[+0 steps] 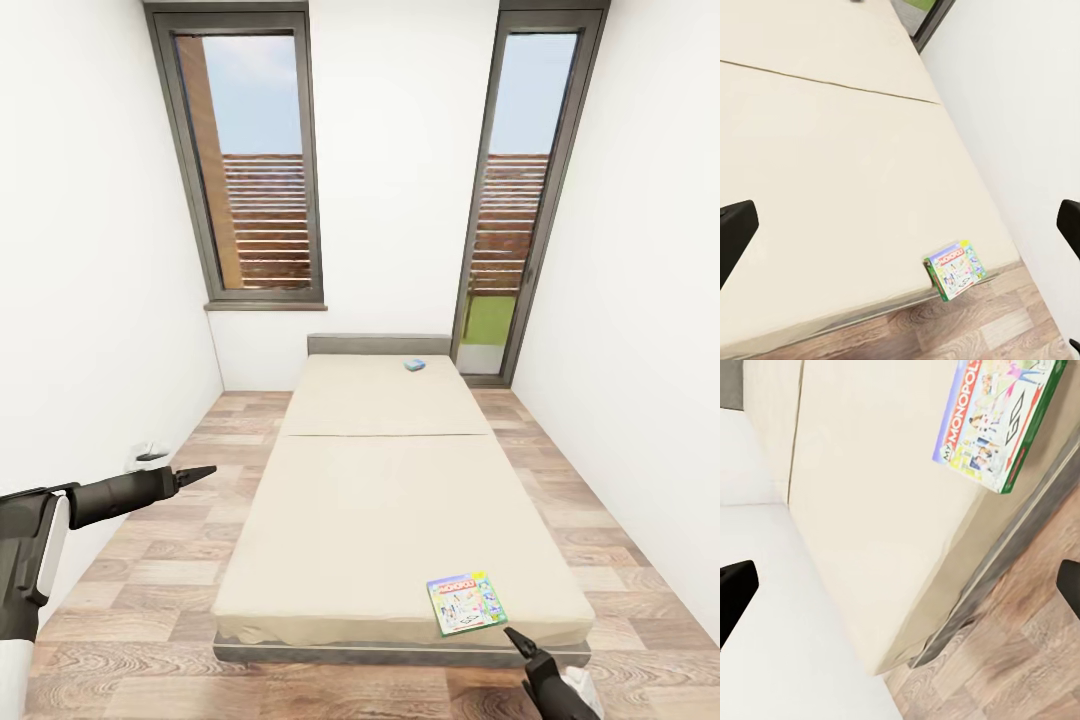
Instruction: Put all the toys in the child's room - the three board games (two on the bed and one on the table), the two jigsaw puzzles on the table, and the tennis ball on the table - inside the toy box on the table in the child's room.
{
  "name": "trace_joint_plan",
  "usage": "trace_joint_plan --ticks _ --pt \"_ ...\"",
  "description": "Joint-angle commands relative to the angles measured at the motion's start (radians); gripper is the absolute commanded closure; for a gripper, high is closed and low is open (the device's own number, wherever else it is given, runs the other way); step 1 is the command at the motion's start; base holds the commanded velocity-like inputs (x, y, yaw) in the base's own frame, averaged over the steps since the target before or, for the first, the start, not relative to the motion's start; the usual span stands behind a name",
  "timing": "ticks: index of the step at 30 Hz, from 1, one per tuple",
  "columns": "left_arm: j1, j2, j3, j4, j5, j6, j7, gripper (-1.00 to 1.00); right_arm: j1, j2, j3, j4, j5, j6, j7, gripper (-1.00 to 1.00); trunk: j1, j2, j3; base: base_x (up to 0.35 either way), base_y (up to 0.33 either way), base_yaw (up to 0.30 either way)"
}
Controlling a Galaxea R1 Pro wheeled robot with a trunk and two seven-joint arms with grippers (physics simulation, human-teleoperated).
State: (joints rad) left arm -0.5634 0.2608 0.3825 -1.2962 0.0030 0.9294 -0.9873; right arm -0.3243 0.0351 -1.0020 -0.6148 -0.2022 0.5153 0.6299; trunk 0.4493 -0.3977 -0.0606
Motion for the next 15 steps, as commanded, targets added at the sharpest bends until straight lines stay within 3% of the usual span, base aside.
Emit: trace_joint_plan --ticks 1,5,9,15 --pt "-0.001 0.0 0.001 0.0 0.0 0.008 -0.004 -1.0 -0.002 0.001 -0.008 -0.001 -0.007 0.005 0.003 -1.0 0.001 -0.002 -0.002 0.0 0.0 0.0" --pt "-0.001 0.0 0.001 0.0 0.0 0.008 -0.004 -1.0 -0.002 0.003 -0.013 0.0 -0.046 -0.01 0.002 -1.0 0.001 -0.002 -0.002 0.0 0.0 0.0" --pt "-0.001 0.0 0.001 0.0 0.0 0.008 -0.004 -1.0 -0.002 0.003 -0.014 0.009 -0.11 -0.014 -0.002 -1.0 0.001 -0.002 -0.002 0.0 0.0 0.0" --pt "-0.001 0.0 0.001 0.0 0.0 0.008 -0.004 -1.0 -0.002 -0.011 -0.019 0.088 -0.174 -0.007 0.003 -1.0 0.001 -0.002 -0.002 0.0 0.0 0.0"
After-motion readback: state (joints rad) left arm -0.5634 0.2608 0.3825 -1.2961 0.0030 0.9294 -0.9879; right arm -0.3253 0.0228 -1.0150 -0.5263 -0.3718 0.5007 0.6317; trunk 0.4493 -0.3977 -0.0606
